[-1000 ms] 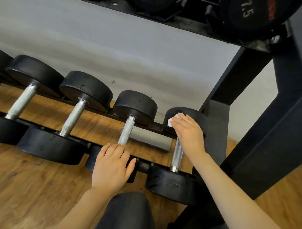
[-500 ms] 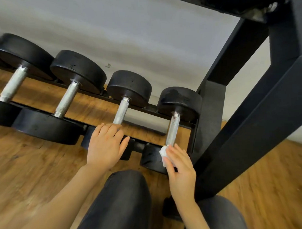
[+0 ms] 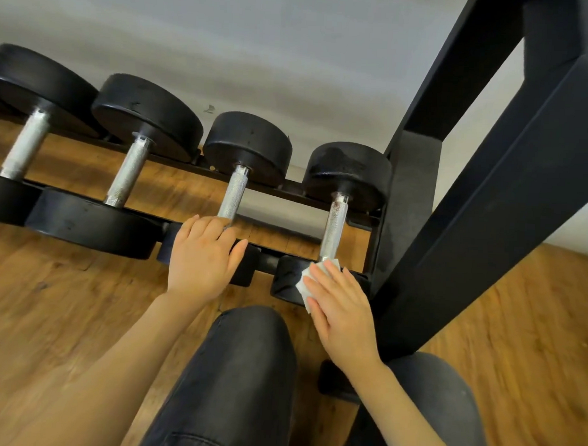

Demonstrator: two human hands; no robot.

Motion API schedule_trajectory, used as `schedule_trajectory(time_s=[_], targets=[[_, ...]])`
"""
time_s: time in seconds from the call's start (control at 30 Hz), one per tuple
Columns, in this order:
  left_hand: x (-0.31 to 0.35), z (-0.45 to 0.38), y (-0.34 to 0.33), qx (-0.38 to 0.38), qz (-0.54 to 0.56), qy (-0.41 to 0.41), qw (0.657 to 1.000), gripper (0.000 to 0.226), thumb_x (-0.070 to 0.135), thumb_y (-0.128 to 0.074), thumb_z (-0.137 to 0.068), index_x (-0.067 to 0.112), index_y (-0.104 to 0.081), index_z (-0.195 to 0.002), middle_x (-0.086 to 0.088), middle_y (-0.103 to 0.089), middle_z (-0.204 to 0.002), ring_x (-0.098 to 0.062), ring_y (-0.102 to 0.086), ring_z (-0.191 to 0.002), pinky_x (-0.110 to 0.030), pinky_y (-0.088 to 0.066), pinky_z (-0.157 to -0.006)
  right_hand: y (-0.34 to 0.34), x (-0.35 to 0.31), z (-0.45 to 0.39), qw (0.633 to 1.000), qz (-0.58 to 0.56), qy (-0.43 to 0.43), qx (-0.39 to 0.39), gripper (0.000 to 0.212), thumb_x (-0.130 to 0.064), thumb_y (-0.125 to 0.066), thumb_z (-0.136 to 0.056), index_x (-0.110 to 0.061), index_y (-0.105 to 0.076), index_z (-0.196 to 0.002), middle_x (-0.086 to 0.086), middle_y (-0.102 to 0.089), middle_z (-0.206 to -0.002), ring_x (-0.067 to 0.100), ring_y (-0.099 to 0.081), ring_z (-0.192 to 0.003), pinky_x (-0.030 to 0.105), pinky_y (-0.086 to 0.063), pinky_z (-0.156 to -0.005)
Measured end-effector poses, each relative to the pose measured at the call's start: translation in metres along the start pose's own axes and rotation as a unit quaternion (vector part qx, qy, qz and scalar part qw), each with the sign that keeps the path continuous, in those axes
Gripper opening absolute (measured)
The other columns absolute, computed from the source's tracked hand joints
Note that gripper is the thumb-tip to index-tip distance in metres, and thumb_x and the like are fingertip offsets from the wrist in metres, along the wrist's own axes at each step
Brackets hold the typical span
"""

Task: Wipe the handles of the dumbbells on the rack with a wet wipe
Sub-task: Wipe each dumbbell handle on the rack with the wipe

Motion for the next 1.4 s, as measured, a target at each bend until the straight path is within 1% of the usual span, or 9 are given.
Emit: schedule_trajectory(time_s=[0.2,0.37,0.53,0.73,0.83,0.97,1.1,1.27,1.4], targets=[[0.0,0.001,0.002,-0.001,0.01,0.002,1.0,0.048,0.041,-0.036,-0.1,0.01,-0.072,-0.103,-0.009,-0.07,-0.106,-0.029,-0.062,-0.106,-0.044,-0.039,-0.103,-0.026,-0.033,-0.026,0.979,0.14,0.101,-0.105,0.035,-0.028,-0.067,-0.088,-0.02,-0.066,-0.122,0.002,-0.061,-0.132,0.023,-0.047,-0.133,0.044,-0.019,-0.114],[-0.001,0.003,-0.001,-0.01,0.024,-0.015,1.0,0.048,0.043,-0.036,-0.1,0.011,-0.069,-0.113,-0.011,-0.067,-0.118,-0.029,-0.058,-0.117,-0.045,-0.036,-0.108,-0.035,-0.039,-0.026,0.971,0.141,0.142,-0.132,0.04,-0.025,-0.078,-0.079,-0.019,-0.069,-0.118,0.0,-0.065,-0.125,0.02,-0.051,-0.129,0.041,-0.02,-0.114],[-0.01,0.013,0.0,-0.012,0.05,-0.005,0.999,0.051,0.042,-0.033,-0.099,0.014,-0.061,-0.132,-0.013,-0.054,-0.142,-0.03,-0.045,-0.136,-0.042,-0.023,-0.116,-0.023,-0.035,-0.008,0.976,0.077,0.161,-0.12,0.058,-0.014,-0.091,-0.058,-0.018,-0.072,-0.113,0.001,-0.068,-0.121,0.016,-0.059,-0.119,0.036,-0.038,-0.105],[-0.026,0.021,0.005,-0.013,0.081,0.025,0.996,0.053,0.042,-0.035,-0.099,0.015,-0.052,-0.141,-0.012,-0.043,-0.152,-0.029,-0.035,-0.143,-0.042,-0.018,-0.117,0.012,-0.004,-0.055,0.989,-0.146,-0.008,0.007,0.034,-0.027,-0.058,-0.088,-0.015,-0.068,-0.118,-0.002,-0.066,-0.121,-0.002,-0.048,-0.121,0.017,-0.035,-0.106],[-0.03,0.016,0.009,-0.021,0.067,0.017,0.997,0.059,0.044,-0.036,-0.097,0.012,-0.045,-0.145,-0.009,-0.044,-0.151,-0.025,-0.037,-0.142,-0.041,-0.022,-0.117,0.002,0.005,-0.097,0.977,-0.202,-0.069,0.003,0.032,-0.026,-0.055,-0.093,-0.014,-0.067,-0.12,0.0,-0.066,-0.123,-0.004,-0.046,-0.12,0.003,-0.027,-0.103],[-0.049,0.006,0.017,-0.019,0.052,0.014,0.998,0.06,0.045,-0.034,-0.097,0.011,-0.045,-0.146,-0.009,-0.044,-0.152,-0.025,-0.037,-0.142,-0.044,-0.025,-0.117,-0.041,-0.002,-0.148,0.97,-0.209,-0.115,-0.038,0.03,-0.018,-0.056,-0.097,-0.017,-0.063,-0.126,-0.001,-0.062,-0.13,0.01,-0.054,-0.123,0.02,-0.035,-0.108],[-0.093,-0.008,0.025,-0.017,0.009,0.034,0.999,0.057,0.043,-0.039,-0.099,0.01,-0.046,-0.145,-0.012,-0.044,-0.151,-0.029,-0.038,-0.142,-0.046,-0.025,-0.117,-0.083,-0.019,-0.187,0.966,-0.208,-0.139,-0.072,0.031,-0.022,-0.055,-0.098,-0.016,-0.064,-0.127,0.003,-0.062,-0.13,0.017,-0.056,-0.121,0.021,-0.034,-0.106],[-0.145,-0.017,0.021,-0.043,-0.04,0.025,0.998,0.06,0.047,-0.031,-0.1,0.011,-0.044,-0.146,-0.014,-0.041,-0.153,-0.03,-0.032,-0.145,-0.049,-0.023,-0.118,-0.101,-0.013,-0.2,0.951,-0.226,-0.212,0.011,0.03,-0.022,-0.057,-0.096,-0.014,-0.066,-0.124,0.003,-0.066,-0.124,0.016,-0.06,-0.115,0.015,-0.032,-0.1],[-0.174,-0.019,0.01,-0.06,-0.048,0.036,0.996,0.056,0.046,-0.031,-0.104,0.012,-0.043,-0.147,-0.013,-0.042,-0.152,-0.03,-0.035,-0.144,-0.047,-0.022,-0.118,-0.111,-0.017,-0.204,0.956,-0.216,-0.194,0.028,0.029,-0.021,-0.061,-0.094,-0.012,-0.068,-0.121,0.003,-0.063,-0.128,0.016,-0.055,-0.122,0.018,-0.029,-0.106]])
Point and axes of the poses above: each hand's wrist, its own z-axis away from the middle knuckle, its own y-axis out of the back of the hand, x = y × z, the point moved 10 cm from there along -z, towards the middle knuckle
